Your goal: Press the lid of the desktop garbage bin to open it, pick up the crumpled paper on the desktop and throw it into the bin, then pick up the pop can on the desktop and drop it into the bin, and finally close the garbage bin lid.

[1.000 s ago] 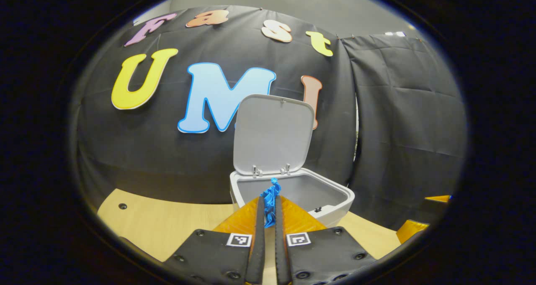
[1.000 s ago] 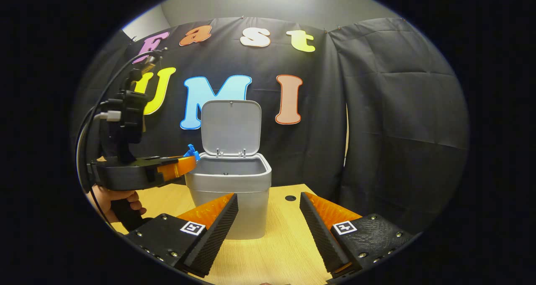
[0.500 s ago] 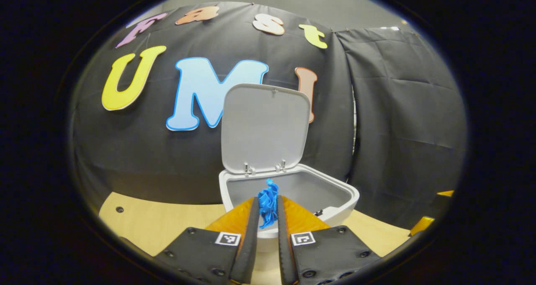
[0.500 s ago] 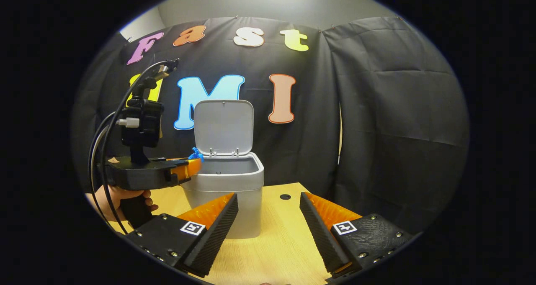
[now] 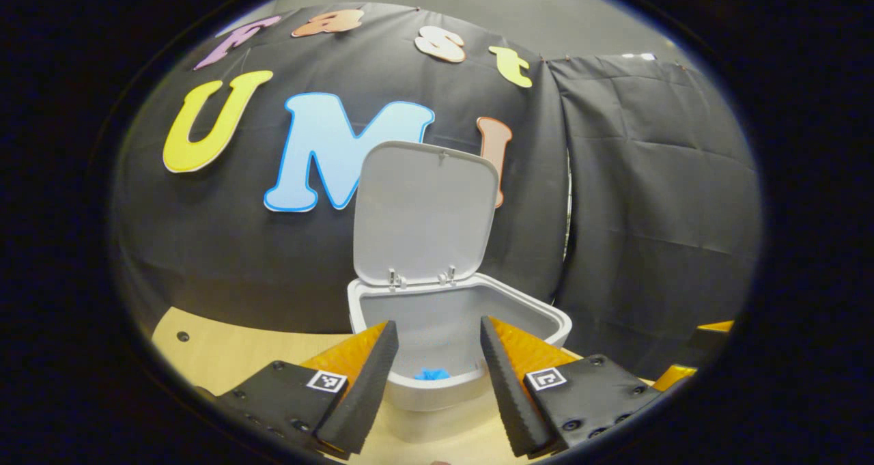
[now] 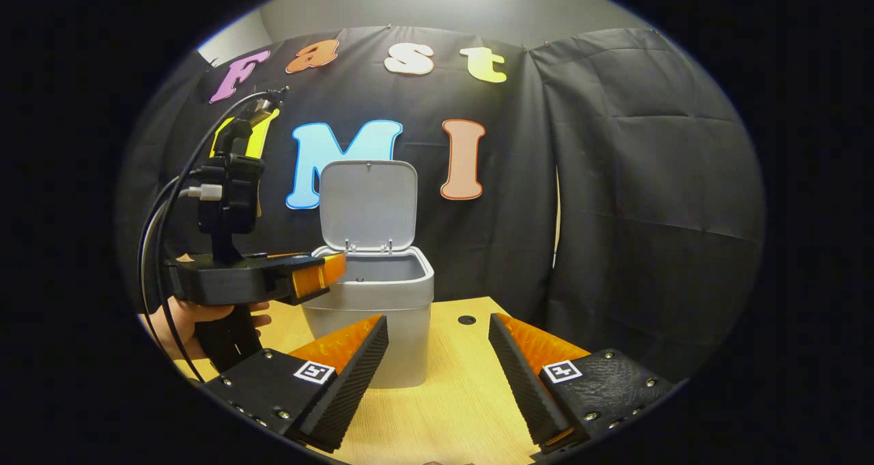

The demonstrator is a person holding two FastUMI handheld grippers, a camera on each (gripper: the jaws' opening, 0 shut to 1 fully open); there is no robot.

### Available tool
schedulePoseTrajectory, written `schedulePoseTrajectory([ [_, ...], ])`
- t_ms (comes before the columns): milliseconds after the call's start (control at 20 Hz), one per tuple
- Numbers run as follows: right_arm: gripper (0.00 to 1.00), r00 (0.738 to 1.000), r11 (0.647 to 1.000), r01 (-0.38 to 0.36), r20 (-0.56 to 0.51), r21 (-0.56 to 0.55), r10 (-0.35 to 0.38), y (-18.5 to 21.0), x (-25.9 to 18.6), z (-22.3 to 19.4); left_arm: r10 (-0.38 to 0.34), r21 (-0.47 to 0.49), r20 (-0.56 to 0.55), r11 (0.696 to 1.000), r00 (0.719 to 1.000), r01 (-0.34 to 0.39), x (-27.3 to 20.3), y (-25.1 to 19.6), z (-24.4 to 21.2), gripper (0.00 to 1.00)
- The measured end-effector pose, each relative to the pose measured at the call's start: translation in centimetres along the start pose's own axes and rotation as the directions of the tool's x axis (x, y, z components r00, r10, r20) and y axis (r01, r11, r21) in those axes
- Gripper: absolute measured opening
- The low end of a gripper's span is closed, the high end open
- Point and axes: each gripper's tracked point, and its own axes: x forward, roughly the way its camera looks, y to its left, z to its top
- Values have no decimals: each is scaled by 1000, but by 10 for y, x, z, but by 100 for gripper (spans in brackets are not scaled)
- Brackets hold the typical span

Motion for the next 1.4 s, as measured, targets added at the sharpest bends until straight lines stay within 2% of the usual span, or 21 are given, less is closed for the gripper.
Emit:
schedulePoseTrajectory([
  [50,95,1000,1000,-2,1,1,2,1,0,0,-4,-6,2,1000,1000,4,0,-1,0,82],
  [150,95,1000,1000,-6,2,-1,6,2,-1,1,12,-13,2,1000,1000,-12,-5,4,1,91],
  [400,95,999,999,-36,9,-8,36,13,-5,2,72,-23,25,997,997,-71,-29,22,4,94],
  [550,95,996,996,-86,7,-7,86,27,-8,-1,122,2,36,993,992,-122,-48,37,2,95],
  [650,95,991,991,-132,12,-1,132,39,-11,-1,147,9,45,989,988,-148,-63,45,3,92],
  [900,95,985,985,-169,28,-25,170,56,-15,2,197,17,62,980,979,-198,-99,62,8,95],
  [1150,95,976,976,-213,28,-33,214,71,-20,1,235,35,63,971,970,-237,-130,75,5,93],
  [1250,95,972,972,-232,9,-36,233,80,-22,-5,246,38,59,968,967,-249,-141,80,1,95],
  [1300,95,970,970,-242,-4,-40,242,84,-23,-8,253,38,55,966,966,-255,-147,84,-1,92],
  [1400,95,965,963,-263,-30,-49,262,93,-25,-15,264,41,54,963,963,-267,-158,89,-4,95],
])
